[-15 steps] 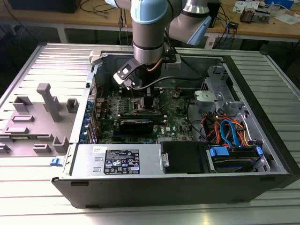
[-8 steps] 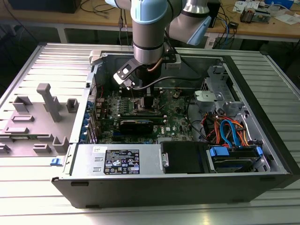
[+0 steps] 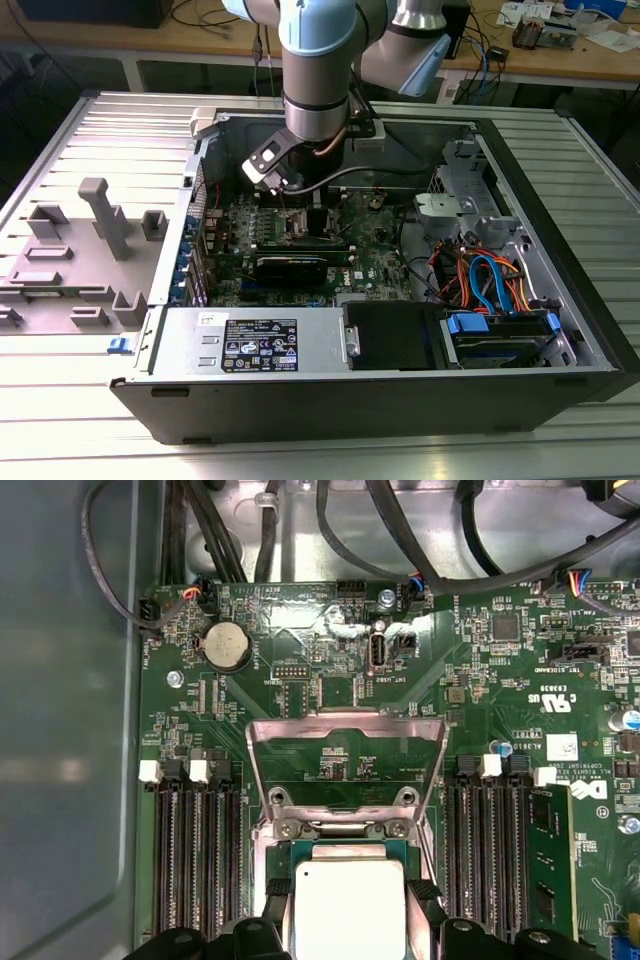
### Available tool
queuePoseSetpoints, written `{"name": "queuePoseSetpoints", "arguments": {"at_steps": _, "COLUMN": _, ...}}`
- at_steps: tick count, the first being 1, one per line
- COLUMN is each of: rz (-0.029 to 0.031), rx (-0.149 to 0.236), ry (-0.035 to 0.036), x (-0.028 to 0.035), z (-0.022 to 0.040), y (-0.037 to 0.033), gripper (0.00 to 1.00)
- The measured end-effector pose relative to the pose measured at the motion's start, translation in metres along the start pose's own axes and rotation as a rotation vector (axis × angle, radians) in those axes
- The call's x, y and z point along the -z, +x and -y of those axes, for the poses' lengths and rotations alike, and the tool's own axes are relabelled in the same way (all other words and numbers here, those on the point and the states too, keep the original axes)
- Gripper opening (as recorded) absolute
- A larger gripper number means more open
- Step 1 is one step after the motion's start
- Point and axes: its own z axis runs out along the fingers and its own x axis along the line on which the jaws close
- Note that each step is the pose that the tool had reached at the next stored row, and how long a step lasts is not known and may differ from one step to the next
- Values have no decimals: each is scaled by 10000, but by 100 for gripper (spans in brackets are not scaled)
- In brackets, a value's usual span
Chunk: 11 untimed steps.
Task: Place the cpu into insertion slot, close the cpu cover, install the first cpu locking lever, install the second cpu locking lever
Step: 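Place the cpu into insertion slot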
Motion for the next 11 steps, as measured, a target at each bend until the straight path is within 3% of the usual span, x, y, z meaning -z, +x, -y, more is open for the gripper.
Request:
{"name": "queuePoseSetpoints", "arguments": {"at_steps": 6, "rz": 3, "rx": 3, "ry": -2, "x": 4, "z": 2, "y": 7, "gripper": 54}}
{"name": "queuePoseSetpoints", "arguments": {"at_steps": 7, "rz": 24, "rx": 3, "ry": -2, "x": 5, "z": 2, "y": 11, "gripper": 54}}
{"name": "queuePoseSetpoints", "arguments": {"at_steps": 9, "rz": 170, "rx": 11, "ry": -1, "x": 5, "z": 2, "y": 27, "gripper": 54}}
{"name": "queuePoseSetpoints", "arguments": {"at_steps": 11, "rz": 193, "rx": 14, "ry": -1, "x": 5, "z": 3, "y": 34, "gripper": 54}}
